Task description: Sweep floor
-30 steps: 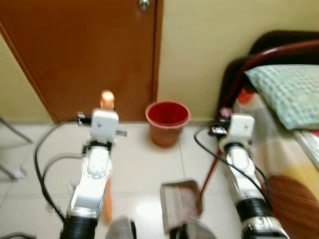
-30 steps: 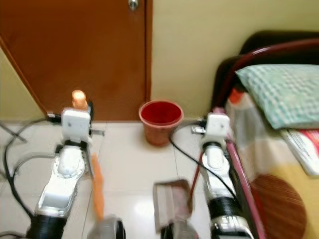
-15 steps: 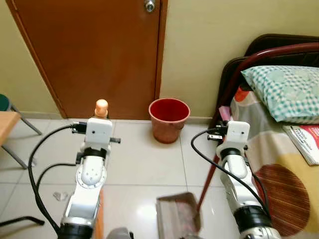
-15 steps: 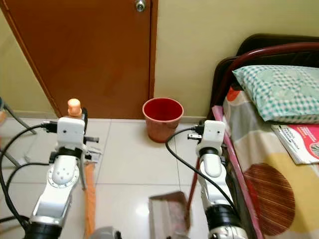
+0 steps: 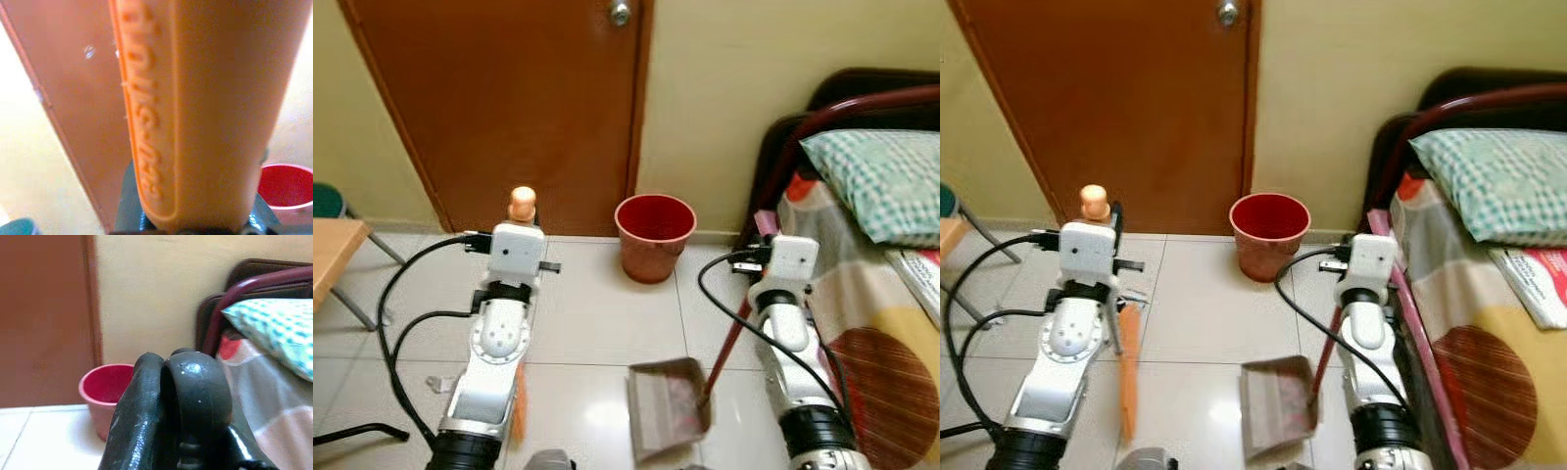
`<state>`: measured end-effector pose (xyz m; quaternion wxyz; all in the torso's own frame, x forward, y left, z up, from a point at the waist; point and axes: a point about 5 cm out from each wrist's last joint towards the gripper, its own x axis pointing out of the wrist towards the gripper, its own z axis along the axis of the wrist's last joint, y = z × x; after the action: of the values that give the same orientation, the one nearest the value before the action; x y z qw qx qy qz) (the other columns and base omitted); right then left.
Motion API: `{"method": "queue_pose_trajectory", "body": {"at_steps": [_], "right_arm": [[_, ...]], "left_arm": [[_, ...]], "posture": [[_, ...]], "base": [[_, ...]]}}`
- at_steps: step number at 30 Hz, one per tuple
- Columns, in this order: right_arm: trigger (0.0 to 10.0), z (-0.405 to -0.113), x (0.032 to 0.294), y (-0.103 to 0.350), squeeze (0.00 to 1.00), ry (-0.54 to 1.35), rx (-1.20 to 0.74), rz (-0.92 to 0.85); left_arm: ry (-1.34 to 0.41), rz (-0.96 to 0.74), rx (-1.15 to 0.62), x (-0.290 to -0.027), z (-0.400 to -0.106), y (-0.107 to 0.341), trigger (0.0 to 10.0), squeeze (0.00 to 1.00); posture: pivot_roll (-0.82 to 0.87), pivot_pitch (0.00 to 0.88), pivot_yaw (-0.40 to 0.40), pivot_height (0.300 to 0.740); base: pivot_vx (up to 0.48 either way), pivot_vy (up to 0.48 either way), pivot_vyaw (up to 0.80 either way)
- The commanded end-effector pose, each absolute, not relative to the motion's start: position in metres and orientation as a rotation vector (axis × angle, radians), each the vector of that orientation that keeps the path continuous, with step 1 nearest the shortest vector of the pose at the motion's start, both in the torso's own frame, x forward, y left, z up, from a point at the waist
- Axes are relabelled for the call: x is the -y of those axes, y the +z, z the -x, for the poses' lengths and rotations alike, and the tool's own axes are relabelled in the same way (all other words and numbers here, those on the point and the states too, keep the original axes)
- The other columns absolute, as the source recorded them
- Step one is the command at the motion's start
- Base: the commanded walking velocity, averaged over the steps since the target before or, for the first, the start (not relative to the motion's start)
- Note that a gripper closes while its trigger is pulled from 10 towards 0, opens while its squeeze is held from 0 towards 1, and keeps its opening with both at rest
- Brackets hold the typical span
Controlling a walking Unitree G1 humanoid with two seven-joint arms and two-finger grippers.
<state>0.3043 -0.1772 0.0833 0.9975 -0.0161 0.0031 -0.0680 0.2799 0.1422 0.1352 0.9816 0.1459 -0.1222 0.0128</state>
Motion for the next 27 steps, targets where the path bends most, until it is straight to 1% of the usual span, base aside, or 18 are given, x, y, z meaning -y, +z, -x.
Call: {"method": "queue_pose_trajectory", "body": {"at_steps": [1,8,27], "right_arm": [[10.0,-0.308,0.174,0.093,0.00,-0.125,0.034,0.032],[10.0,-0.308,0.174,0.095,0.00,-0.124,0.042,0.034],[10.0,-0.310,0.174,0.098,0.00,-0.127,0.051,0.036]], "left_arm": [[0.023,-0.323,0.317,-0.142,-0.281,0.150,10.0,0.00],[0.015,-0.325,0.335,-0.138,-0.281,0.154,10.0,0.00],[0.024,-0.329,0.348,-0.140,-0.285,0.160,10.0,0.00]], "posture": [[0.02,0.000,-0.022,0.740],[0.03,0.000,-0.023,0.740],[0.03,0.000,-0.017,0.740]], "base": [[0.000,0.345,0.00],[0.000,0.359,0.00],[0.000,0.393,0.00]]}}
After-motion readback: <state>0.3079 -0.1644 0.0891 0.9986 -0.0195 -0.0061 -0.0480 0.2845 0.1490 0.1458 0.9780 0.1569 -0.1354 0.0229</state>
